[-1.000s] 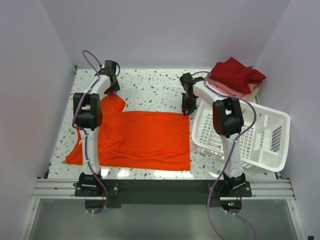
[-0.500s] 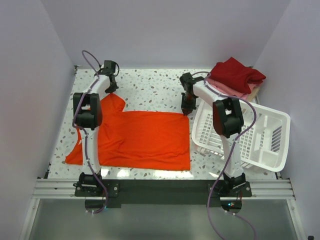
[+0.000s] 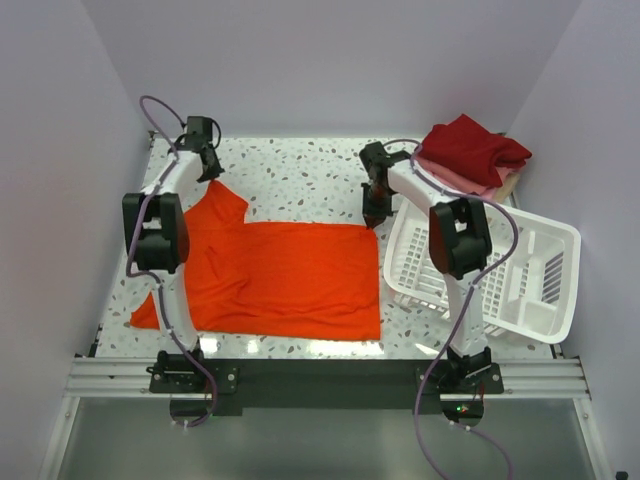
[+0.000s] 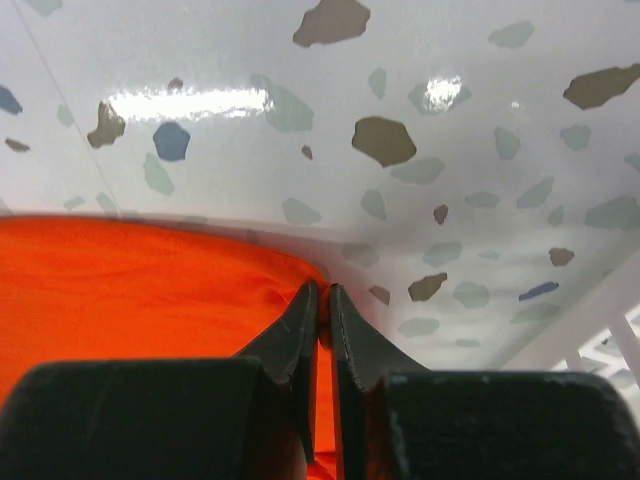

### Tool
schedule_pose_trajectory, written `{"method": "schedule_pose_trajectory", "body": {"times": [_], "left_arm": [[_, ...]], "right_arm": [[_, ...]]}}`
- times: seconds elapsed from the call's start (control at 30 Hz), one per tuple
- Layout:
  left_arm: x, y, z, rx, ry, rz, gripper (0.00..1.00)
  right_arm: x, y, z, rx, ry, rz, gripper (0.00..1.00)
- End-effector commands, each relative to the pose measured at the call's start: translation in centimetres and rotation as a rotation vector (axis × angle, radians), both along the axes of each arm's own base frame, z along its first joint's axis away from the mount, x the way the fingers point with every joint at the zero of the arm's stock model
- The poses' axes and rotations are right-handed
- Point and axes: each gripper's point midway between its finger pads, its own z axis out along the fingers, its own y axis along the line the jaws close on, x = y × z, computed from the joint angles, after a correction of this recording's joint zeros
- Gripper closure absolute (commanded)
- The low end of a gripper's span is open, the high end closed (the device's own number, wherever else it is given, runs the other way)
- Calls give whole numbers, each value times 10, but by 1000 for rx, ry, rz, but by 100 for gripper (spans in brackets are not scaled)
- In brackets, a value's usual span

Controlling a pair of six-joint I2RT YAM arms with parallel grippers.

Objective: Fold and stack the t-shirts
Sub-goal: Fold the tshirt

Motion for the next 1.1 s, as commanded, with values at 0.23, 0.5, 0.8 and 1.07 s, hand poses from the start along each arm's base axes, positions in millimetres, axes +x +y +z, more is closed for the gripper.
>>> {"method": "schedule_pose_trajectory", "body": {"times": [0.23, 0.5, 0.8, 1.07], "left_arm": [[-54, 23, 83, -1, -184, -24, 100], [-124, 31, 103, 39, -184, 23, 100], [-201, 52, 121, 107, -182, 170, 100], [-255, 63, 124, 136, -172, 278, 100]], "right_arm": [[-32, 15, 55, -25, -75, 180, 100], [-61, 18, 67, -36, -75, 225, 100], [-96, 4, 66, -73, -44, 260, 100], [-118, -3, 66, -74, -29, 299, 100]]}}
